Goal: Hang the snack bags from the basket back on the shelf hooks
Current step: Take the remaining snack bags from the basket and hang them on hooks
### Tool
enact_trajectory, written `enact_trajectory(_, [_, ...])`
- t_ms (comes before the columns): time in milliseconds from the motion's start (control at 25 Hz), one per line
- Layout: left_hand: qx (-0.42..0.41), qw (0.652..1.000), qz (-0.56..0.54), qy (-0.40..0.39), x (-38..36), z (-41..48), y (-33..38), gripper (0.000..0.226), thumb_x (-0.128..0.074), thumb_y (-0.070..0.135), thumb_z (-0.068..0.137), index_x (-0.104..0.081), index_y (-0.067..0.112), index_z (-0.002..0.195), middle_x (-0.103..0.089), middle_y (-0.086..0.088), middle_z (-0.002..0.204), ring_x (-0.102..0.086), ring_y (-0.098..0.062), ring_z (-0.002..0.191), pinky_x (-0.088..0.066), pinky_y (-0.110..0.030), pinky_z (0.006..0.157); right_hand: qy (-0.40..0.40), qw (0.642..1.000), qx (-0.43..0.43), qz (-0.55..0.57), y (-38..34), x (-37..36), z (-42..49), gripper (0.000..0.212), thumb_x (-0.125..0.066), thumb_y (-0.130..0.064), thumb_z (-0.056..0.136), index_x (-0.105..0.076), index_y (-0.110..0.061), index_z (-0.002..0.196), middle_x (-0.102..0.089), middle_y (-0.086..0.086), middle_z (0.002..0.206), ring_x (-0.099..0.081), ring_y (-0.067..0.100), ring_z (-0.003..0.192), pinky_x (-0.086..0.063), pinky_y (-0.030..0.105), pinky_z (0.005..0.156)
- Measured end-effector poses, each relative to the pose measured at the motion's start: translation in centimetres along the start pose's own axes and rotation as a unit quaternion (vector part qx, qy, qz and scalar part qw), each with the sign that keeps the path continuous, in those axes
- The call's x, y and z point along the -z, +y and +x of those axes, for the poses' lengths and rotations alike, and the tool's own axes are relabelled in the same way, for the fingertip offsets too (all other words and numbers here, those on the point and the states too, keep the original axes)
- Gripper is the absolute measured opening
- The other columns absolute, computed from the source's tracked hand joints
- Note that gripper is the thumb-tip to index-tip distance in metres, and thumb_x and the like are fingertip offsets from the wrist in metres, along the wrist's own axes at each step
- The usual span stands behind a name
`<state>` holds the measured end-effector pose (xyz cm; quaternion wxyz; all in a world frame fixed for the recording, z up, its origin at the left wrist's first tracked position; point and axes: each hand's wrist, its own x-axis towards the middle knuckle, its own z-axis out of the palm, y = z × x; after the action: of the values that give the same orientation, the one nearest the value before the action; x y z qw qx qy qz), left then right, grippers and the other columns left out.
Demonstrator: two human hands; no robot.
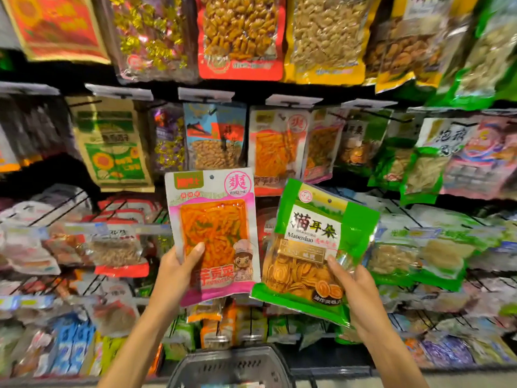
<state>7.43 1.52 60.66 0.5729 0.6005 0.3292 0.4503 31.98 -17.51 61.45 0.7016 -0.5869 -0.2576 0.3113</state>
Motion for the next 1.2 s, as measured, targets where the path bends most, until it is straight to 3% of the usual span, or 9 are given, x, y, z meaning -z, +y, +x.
enact_trajectory(200, [-0.010, 0.998, -0.008, -0.067, -3.8, 3.9, 1.0, 0.028, -0.057, 0.027, 0.096, -0.065, 0.013, 0.119, -0.075, -0.004, 0.108, -0.073, -0.022, 0.098, -0.059, -0.037, 0.083, 0.082, 0.996, 0.022, -0.012, -2.0, 3.4, 1.9, 0.032, -0.071, -0.018, 0.085, -0.065, -0.017, 0.116, -0.076, 0.001, 0.106, -0.072, 0.022, 0.100, -0.054, 0.040, 0.089])
enact_trajectory(400, [-0.014, 0.994, -0.009, -0.112, -9.3, 6.3, 1.3, 0.024, -0.057, 0.026, 0.096, -0.066, 0.017, 0.116, -0.076, 0.001, 0.105, -0.073, -0.017, 0.096, -0.058, -0.034, 0.083, 0.134, 0.988, 0.060, -0.040, -3.6, 8.0, 3.8, 0.028, -0.070, -0.013, 0.088, -0.064, -0.016, 0.116, -0.077, -0.004, 0.099, -0.074, 0.013, 0.089, -0.057, 0.025, 0.076])
enact_trajectory(520, [-0.024, 0.992, -0.005, -0.122, -12.9, 7.5, 1.4, 0.022, -0.058, 0.026, 0.096, -0.067, 0.018, 0.114, -0.076, 0.004, 0.104, -0.073, -0.014, 0.094, -0.059, -0.025, 0.075, 0.143, 0.985, 0.084, -0.048, -4.3, 10.6, 5.4, 0.022, -0.069, -0.009, 0.089, -0.060, -0.022, 0.105, -0.076, -0.009, 0.086, -0.072, 0.007, 0.079, -0.050, 0.008, 0.060])
enact_trajectory(600, [-0.031, 0.993, 0.006, -0.113, -15.8, 8.5, 1.3, 0.019, -0.059, 0.024, 0.095, -0.069, 0.017, 0.110, -0.077, 0.005, 0.100, -0.073, -0.014, 0.092, -0.058, -0.022, 0.072, 0.147, 0.983, 0.092, -0.057, -4.8, 12.8, 6.9, 0.021, -0.071, -0.012, 0.088, -0.058, -0.024, 0.101, -0.073, -0.007, 0.091, -0.071, 0.006, 0.077, -0.049, 0.008, 0.057])
enact_trajectory(720, [-0.038, 0.995, 0.014, -0.093, -19.7, 9.7, 1.4, 0.019, -0.061, 0.027, 0.093, -0.070, 0.016, 0.106, -0.077, 0.002, 0.099, -0.073, -0.017, 0.093, -0.059, -0.035, 0.081, 0.138, 0.983, 0.104, -0.067, -6.1, 16.0, 9.8, 0.022, -0.073, -0.013, 0.085, -0.061, -0.017, 0.102, -0.075, -0.001, 0.093, -0.072, 0.003, 0.073, -0.052, 0.012, 0.057])
enact_trajectory(800, [-0.046, 0.996, 0.012, -0.082, -22.1, 10.5, 1.3, 0.024, -0.062, 0.029, 0.092, -0.071, 0.014, 0.108, -0.077, 0.000, 0.101, -0.073, -0.020, 0.095, -0.057, -0.041, 0.085, 0.114, 0.985, 0.105, -0.073, -7.2, 18.4, 11.9, 0.029, -0.075, -0.015, 0.080, -0.063, -0.012, 0.106, -0.078, 0.002, 0.092, -0.075, 0.011, 0.080, -0.055, 0.016, 0.061])
enact_trajectory(920, [-0.055, 0.996, 0.003, -0.072, -25.1, 10.9, 1.8, 0.024, -0.061, 0.026, 0.093, -0.070, 0.011, 0.110, -0.077, 0.000, 0.100, -0.073, -0.018, 0.093, -0.058, -0.023, 0.073, 0.085, 0.986, 0.112, -0.089, -8.9, 21.1, 14.2, 0.032, -0.075, -0.011, 0.080, -0.064, -0.009, 0.109, -0.078, 0.005, 0.091, -0.076, 0.022, 0.080, -0.057, 0.021, 0.059])
enact_trajectory(1040, [-0.058, 0.997, -0.005, -0.055, -27.2, 11.1, 2.0, 0.023, -0.059, 0.024, 0.094, -0.069, 0.010, 0.110, -0.077, -0.002, 0.098, -0.074, -0.020, 0.092, -0.058, -0.023, 0.073, 0.057, 0.988, 0.112, -0.087, -9.5, 23.1, 15.9, 0.035, -0.077, -0.011, 0.078, -0.062, -0.009, 0.109, -0.078, 0.006, 0.087, -0.076, 0.023, 0.075, -0.057, 0.022, 0.056])
enact_trajectory(1200, [-0.056, 0.998, 0.006, -0.040, -28.8, 10.9, 2.2, 0.027, -0.059, 0.029, 0.095, -0.068, 0.011, 0.113, -0.076, -0.005, 0.102, -0.073, -0.024, 0.094, -0.058, -0.041, 0.083, 0.016, 0.989, 0.126, -0.081, -9.9, 23.9, 17.2, 0.070, -0.093, -0.038, 0.054, -0.063, -0.008, 0.110, -0.078, 0.004, 0.093, -0.076, 0.022, 0.083, -0.060, 0.027, 0.067])
